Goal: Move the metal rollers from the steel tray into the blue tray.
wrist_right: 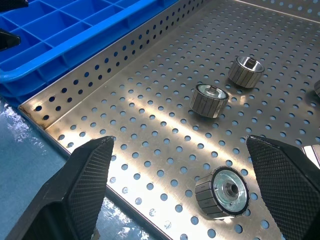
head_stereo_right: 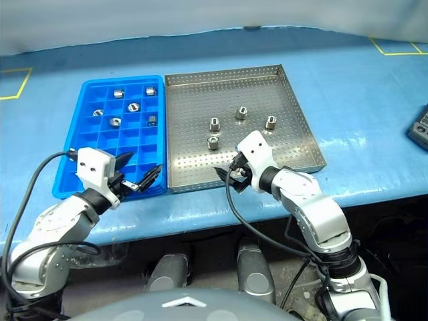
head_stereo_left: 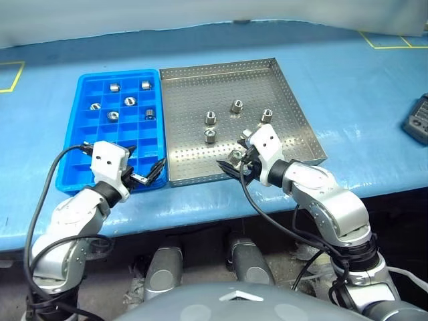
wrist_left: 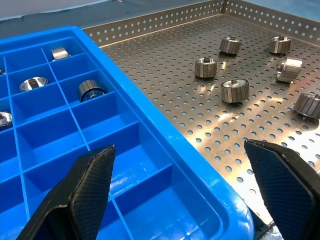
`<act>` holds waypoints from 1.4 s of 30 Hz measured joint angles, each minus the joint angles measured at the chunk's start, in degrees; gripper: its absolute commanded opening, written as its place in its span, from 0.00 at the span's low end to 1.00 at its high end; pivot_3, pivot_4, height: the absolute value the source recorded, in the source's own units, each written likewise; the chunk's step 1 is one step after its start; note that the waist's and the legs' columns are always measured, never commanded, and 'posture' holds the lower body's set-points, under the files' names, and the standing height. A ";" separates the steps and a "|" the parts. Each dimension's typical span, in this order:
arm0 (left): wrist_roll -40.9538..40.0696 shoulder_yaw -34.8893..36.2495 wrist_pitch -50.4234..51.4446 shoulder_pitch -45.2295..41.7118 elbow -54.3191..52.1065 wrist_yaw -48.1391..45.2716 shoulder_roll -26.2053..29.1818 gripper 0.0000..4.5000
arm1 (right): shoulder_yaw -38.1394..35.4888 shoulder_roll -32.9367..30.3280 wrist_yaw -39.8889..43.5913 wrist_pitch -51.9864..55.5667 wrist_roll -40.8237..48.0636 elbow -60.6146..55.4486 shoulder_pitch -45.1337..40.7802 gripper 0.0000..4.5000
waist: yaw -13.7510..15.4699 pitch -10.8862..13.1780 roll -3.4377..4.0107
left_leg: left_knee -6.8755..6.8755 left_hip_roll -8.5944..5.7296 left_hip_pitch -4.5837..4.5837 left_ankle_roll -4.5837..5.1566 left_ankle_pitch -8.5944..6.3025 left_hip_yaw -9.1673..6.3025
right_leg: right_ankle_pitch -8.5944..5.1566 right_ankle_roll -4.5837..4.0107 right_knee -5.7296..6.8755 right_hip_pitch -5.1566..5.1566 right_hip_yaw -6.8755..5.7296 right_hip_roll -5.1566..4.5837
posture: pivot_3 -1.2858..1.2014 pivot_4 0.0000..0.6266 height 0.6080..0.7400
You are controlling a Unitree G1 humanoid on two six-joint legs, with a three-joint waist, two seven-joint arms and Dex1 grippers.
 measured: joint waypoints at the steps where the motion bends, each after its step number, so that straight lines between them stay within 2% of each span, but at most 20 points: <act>1: -0.07 0.00 0.02 0.00 0.00 0.00 0.00 1.00 | 0.00 0.00 -0.01 0.00 -0.01 0.00 0.00 0.99 | 0.00 0.00 0.00 | 0.00 0.00 0.00 0.00 0.00 0.00 | 0.00 0.00 0.00 0.00 0.00 0.00 | 0.54 0.24 1.00; 34: -0.76 -0.60 2.50 -0.62 0.00 0.14 1.03 1.00 | 0.00 0.30 -3.69 1.29 -0.26 -1.42 1.08 0.99 | -0.03 0.01 -0.01 | 0.00 0.00 0.00 0.00 0.00 0.00 | 0.00 0.00 0.00 0.00 0.00 0.01 | 0.53 0.24 1.00; 42: -2.54 -4.81 3.93 -11.48 2.71 -0.48 -1.02 1.00 | -0.12 1.18 -5.09 1.35 -0.36 -2.27 1.72 0.99 | -0.03 0.02 -0.05 | 0.07 -0.02 0.00 0.00 0.00 0.00 | 0.02 0.02 0.01 0.04 0.00 0.01 | 0.51 0.24 1.00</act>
